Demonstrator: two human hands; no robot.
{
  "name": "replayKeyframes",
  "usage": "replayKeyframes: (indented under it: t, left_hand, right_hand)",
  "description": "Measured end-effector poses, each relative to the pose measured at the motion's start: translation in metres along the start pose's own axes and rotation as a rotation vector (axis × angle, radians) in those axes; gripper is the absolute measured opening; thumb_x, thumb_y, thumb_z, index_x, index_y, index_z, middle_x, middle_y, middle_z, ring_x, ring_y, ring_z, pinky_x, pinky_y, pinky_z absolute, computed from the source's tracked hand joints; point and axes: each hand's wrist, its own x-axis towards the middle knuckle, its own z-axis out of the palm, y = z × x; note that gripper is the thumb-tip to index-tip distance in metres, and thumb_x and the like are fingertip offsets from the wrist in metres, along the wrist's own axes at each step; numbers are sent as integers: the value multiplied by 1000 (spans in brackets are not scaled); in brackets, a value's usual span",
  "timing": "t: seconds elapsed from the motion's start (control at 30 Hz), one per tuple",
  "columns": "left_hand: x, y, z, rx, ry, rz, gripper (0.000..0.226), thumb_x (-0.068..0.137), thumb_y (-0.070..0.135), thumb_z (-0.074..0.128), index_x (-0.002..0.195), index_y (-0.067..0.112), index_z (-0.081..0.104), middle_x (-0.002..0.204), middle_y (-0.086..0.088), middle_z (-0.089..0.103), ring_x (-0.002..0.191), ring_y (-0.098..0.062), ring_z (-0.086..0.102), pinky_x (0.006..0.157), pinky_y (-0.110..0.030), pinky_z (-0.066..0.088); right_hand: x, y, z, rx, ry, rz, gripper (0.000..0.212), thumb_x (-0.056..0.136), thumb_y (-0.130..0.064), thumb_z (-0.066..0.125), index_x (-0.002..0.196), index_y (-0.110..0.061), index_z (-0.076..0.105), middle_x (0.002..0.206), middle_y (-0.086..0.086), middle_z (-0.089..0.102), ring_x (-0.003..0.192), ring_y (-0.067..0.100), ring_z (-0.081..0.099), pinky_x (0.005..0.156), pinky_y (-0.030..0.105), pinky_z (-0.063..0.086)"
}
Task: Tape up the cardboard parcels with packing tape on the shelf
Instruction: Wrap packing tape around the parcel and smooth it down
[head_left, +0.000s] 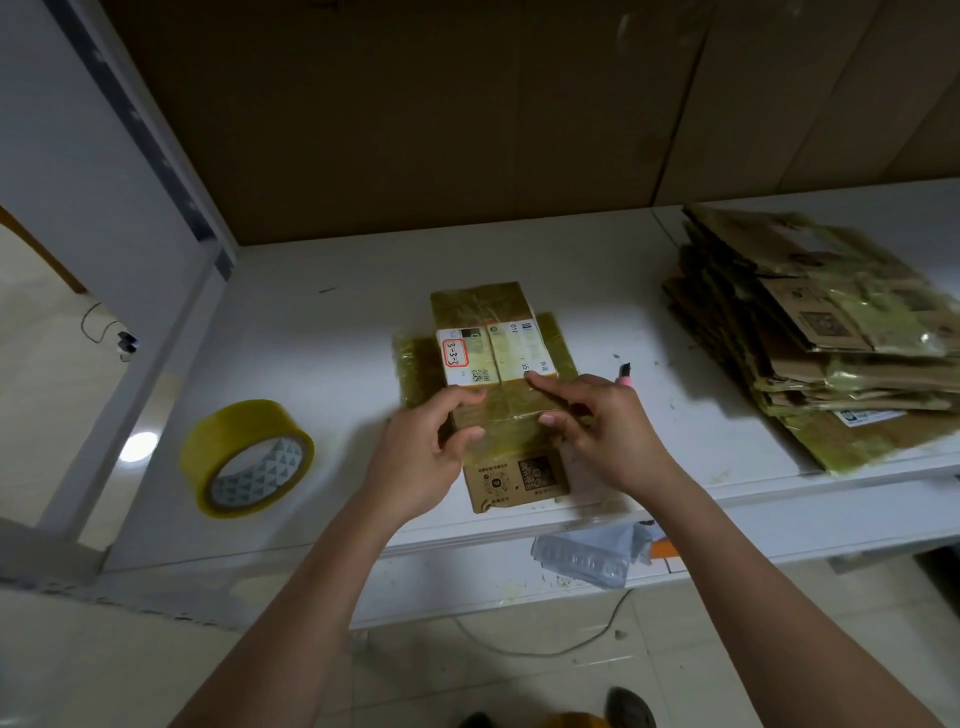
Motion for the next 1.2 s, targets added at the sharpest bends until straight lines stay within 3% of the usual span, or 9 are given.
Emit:
replayKeyframes:
  t: [0.13,0.23,0.37,0.5,0.57,0.73,0.87,1.03,1.2]
  left_hand:
    - [4,6,-17,-35,-189,-87,47,95,5,58,119,46,56,136,5,58,112,-19,64,92,-42,56]
    - [3,8,-38,-184,-383,-167,73,92,-14,50,125,51,52,141,6,51,110,-15,66,94,-31,55]
    - [9,5,-45,-158,-384,-136,73,90,-7,60,118,61,58,142,12,53,127,-8,53,107,-38,45]
    - [11,10,-38,-260,-278,-148,59,82,-6,70,117,41,65,132,5,63,117,-8,62,96,-26,52]
    - [9,10,-36,-275,-235,-157,55,78,-4,74,117,35,67,127,3,66,110,-9,66,92,-29,56]
    - [-3,15,-20,-294,-83,-134,49,82,-1,74,118,30,66,125,-2,66,93,-10,72,75,-26,60]
    - [-8,14,-13,-294,-20,-120,48,84,0,72,116,35,65,127,0,64,95,-9,71,73,-21,58]
    - [-7,17,-13,-297,-19,-137,52,74,4,80,111,38,67,123,-2,68,95,-10,72,77,-28,60]
    - [-10,10,7,-188,164,-79,44,76,25,81,105,55,67,113,3,73,86,-10,73,79,-40,61]
  right_hand:
    - [4,-7,-20,217,-213,109,48,92,-2,61,128,-34,60,109,-12,62,99,2,60,101,28,44]
    - [11,-7,-40,338,-391,184,60,94,11,47,122,-39,64,118,-2,67,109,24,63,102,34,50]
    - [16,-4,-48,338,-482,171,67,92,17,47,120,-41,64,120,-13,63,109,15,64,96,23,51]
    - [13,2,-44,388,-452,149,64,86,10,64,120,-44,64,122,-17,63,118,5,59,104,27,46]
    - [13,5,-37,381,-385,157,59,80,2,73,120,-42,67,119,-17,65,119,6,58,107,33,45]
    - [2,1,-20,286,-166,104,50,80,-7,77,121,-34,67,108,-11,67,96,-5,64,99,33,51]
    - [-3,5,-6,65,-50,-10,61,80,-10,77,120,-52,58,96,-39,63,94,-12,60,112,62,26]
    - [-1,1,-20,253,-218,99,63,76,-11,80,127,-40,58,109,-17,60,104,1,62,109,37,42]
    - [-7,-2,4,61,68,26,50,78,-21,79,111,-52,59,80,-40,61,94,-11,59,117,60,7]
